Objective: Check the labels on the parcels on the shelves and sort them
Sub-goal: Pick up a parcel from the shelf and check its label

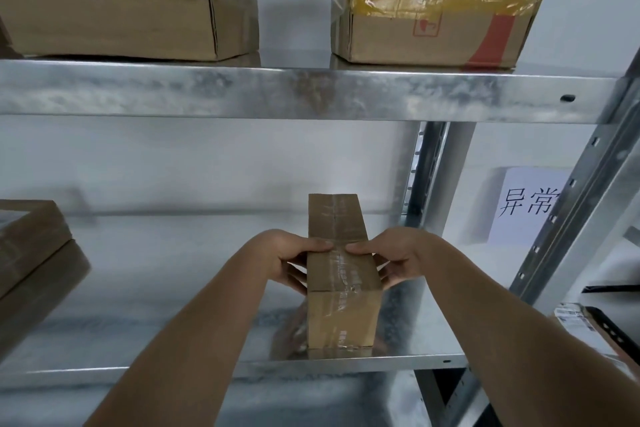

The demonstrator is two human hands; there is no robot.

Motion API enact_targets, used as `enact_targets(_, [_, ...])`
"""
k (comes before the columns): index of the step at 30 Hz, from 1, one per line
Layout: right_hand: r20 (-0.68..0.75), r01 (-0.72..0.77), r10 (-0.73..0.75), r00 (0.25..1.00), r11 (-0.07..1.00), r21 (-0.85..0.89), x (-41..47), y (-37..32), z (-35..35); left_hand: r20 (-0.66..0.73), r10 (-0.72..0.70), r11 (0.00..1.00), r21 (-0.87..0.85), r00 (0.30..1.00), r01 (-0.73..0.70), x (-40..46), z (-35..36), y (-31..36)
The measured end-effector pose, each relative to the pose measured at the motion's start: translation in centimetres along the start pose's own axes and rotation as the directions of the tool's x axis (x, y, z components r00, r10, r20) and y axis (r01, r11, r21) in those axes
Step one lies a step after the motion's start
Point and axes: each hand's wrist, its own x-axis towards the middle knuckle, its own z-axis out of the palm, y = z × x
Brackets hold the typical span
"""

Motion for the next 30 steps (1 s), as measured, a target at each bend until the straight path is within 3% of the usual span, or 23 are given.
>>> enact_targets(7, [-0.030,0.004,-0.004,1.000,1.000,0.006,-0.4,0.3,0.2,-0.037,0.028,0.998,-0.051,0.999,-0.030,-0.4,0.4,-0.6])
enact_targets(15, [-0.188,0.106,-0.101,0.977,0.994,0.015,-0.8,2.8,1.5,-0.123,0.115,0.988,-0.092,0.986,-0.126,-1.1,0.8,-2.1])
enact_targets(23, [-0.246,0.139,-0.117,0.962,0.988,0.075,-1.9,4.5,2.5,-0.055,0.171,0.937,-0.298,0.984,-0.180,-2.3,1.0,-3.1])
enact_targets(27, [-0.311,0.184,-0.204,0.928,0.979,-0.094,-2.7,4.8,1.7,-0.063,0.223,0.914,-0.332,0.973,-0.231,-2.3,1.0,-4.2])
enact_targets(30, [-0.370,0.179,-0.212,0.905,0.976,-0.123,-2.6,4.8,1.4,-0.118,0.236,0.940,-0.223,0.964,-0.258,-2.4,0.9,-4.4])
